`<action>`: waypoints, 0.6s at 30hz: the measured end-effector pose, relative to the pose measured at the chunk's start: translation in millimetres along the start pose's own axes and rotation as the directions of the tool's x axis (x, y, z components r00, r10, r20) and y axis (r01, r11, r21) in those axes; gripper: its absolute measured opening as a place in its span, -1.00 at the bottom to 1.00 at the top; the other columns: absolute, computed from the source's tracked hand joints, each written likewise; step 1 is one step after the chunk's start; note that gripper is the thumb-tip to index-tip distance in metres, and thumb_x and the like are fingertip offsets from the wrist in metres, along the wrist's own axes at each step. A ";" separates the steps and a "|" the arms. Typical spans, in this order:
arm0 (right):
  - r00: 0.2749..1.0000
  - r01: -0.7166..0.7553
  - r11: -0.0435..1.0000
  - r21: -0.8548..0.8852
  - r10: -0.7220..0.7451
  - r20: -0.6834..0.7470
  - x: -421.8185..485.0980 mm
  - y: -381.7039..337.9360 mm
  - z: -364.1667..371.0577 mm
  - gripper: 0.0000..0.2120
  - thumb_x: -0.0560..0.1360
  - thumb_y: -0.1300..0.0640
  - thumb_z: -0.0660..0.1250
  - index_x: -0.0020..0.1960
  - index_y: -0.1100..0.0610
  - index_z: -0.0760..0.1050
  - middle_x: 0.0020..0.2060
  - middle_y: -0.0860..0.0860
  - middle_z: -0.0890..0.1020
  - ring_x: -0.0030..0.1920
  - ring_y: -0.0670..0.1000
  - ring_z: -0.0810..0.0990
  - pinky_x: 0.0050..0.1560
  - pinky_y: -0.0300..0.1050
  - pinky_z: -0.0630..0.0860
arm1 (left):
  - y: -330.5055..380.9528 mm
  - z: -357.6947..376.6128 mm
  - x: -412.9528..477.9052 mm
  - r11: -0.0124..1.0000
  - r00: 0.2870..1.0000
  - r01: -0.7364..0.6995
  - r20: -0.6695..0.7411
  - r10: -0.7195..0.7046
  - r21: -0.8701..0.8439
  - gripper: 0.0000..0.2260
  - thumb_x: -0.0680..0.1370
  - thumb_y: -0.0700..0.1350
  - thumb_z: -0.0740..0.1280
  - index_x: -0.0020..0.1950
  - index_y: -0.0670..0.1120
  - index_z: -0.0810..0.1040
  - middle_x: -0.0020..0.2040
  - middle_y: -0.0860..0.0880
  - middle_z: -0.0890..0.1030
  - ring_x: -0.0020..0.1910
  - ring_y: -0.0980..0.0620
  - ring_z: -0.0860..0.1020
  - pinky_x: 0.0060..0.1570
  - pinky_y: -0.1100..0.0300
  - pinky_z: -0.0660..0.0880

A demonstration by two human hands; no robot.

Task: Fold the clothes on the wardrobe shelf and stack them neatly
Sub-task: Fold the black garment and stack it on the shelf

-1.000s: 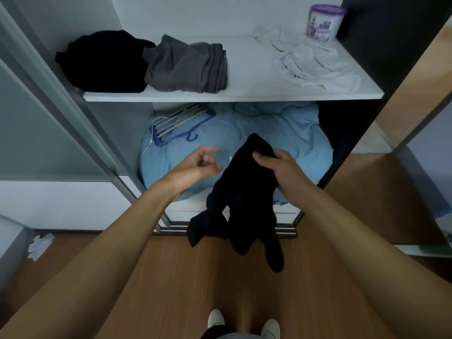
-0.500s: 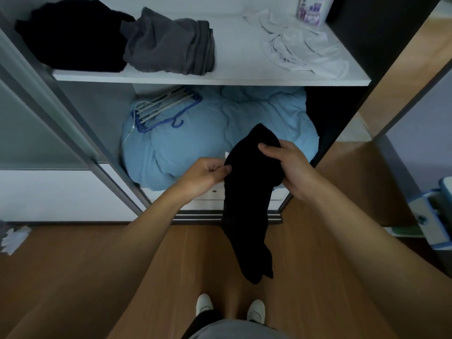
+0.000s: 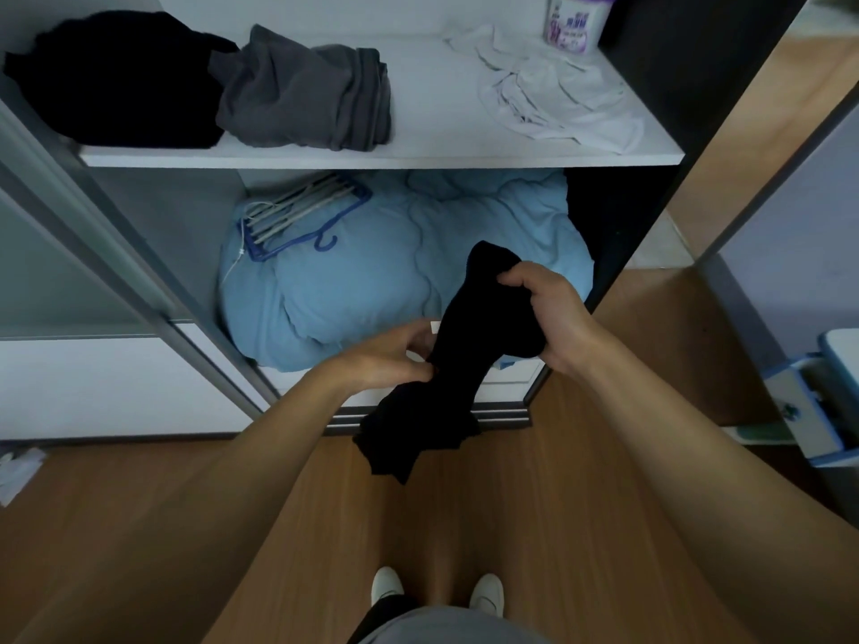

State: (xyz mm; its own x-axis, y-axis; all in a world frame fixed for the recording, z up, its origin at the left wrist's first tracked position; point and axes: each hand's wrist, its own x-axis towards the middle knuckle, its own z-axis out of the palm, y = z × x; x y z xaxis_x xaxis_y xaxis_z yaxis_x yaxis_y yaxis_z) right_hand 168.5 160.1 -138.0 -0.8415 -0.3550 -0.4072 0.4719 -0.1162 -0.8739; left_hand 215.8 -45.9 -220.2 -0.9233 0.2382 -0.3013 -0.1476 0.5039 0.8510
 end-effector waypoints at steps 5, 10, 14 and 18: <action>1.000 0.003 1.000 -0.031 -0.003 -0.011 5.8 -4.5 2.2 -0.85 0.50 0.13 0.30 -0.08 0.21 0.57 -0.34 0.05 0.65 -0.34 0.00 0.64 -0.32 -0.19 0.55 | -1.8 -4.4 0.2 1.000 1.000 0.006 -0.011 -0.006 -0.006 -0.68 0.45 -0.22 0.37 0.02 0.21 0.58 -0.10 0.28 0.65 0.06 0.24 0.59 0.09 0.37 0.43; 0.997 0.062 0.997 -0.054 -0.065 -0.040 14.8 -5.3 -13.5 -0.84 0.49 0.10 0.28 -0.19 0.12 0.59 -0.37 0.00 0.66 -0.37 -0.04 0.63 -0.36 -0.23 0.54 | -7.2 -25.3 -6.4 0.992 0.965 -0.052 -0.263 0.020 -0.116 -0.79 0.59 -0.29 0.35 -0.16 0.00 0.55 -0.38 0.26 0.56 -0.30 0.28 0.51 -0.23 0.38 0.38; 0.990 0.054 0.986 -0.160 -0.074 -0.122 25.3 2.0 -32.0 -0.84 0.46 0.07 0.27 -0.23 0.08 0.57 -0.40 -0.03 0.64 -0.38 -0.05 0.63 -0.39 -0.27 0.50 | 1.9 -41.6 -11.9 0.964 0.899 -0.097 -0.438 -0.022 -0.248 -0.73 0.62 -0.23 0.30 -0.27 -0.04 0.43 -0.41 0.14 0.45 -0.41 0.21 0.41 -0.40 0.35 0.31; 0.953 0.153 0.868 -0.473 -0.256 -0.163 40.7 7.6 -37.6 -0.72 0.59 0.22 0.17 -0.26 0.24 0.49 -0.35 0.05 0.54 -0.33 -0.05 0.52 -0.38 -0.35 0.42 | 21.3 -48.0 -8.7 0.954 0.843 -0.138 -0.537 -0.027 -0.264 -0.74 0.62 -0.16 0.31 -0.27 -0.03 0.41 -0.37 0.03 0.41 -0.39 0.13 0.40 -0.39 0.26 0.31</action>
State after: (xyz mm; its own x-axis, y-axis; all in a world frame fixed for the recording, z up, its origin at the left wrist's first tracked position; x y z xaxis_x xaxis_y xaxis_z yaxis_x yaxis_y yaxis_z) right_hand 128.0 179.6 -171.2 -0.9656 -0.1575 -0.2071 0.1565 0.2842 -0.9459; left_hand 203.7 -77.0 -178.8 -0.9649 -0.2585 -0.0458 -0.1071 0.2285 0.9676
